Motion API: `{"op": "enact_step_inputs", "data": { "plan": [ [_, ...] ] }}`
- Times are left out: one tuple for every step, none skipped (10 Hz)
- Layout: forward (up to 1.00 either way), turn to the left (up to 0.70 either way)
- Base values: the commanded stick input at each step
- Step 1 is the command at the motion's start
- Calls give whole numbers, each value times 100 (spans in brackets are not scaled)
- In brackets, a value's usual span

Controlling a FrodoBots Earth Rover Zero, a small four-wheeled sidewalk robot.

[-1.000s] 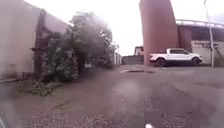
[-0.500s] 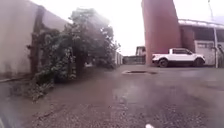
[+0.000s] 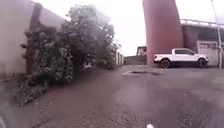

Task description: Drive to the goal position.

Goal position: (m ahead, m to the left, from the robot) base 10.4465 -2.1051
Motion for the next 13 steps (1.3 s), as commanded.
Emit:
{"op": "enact_step_inputs", "data": {
  "plan": [
    [60, 0],
    [60, 0],
    [60, 0],
    [60, 0],
    [60, 0],
    [60, 0],
    [60, 0],
    [60, 0],
    [60, 0],
    [60, 0],
    [60, 0],
    [60, 0],
    [60, 0]
  ]
}}
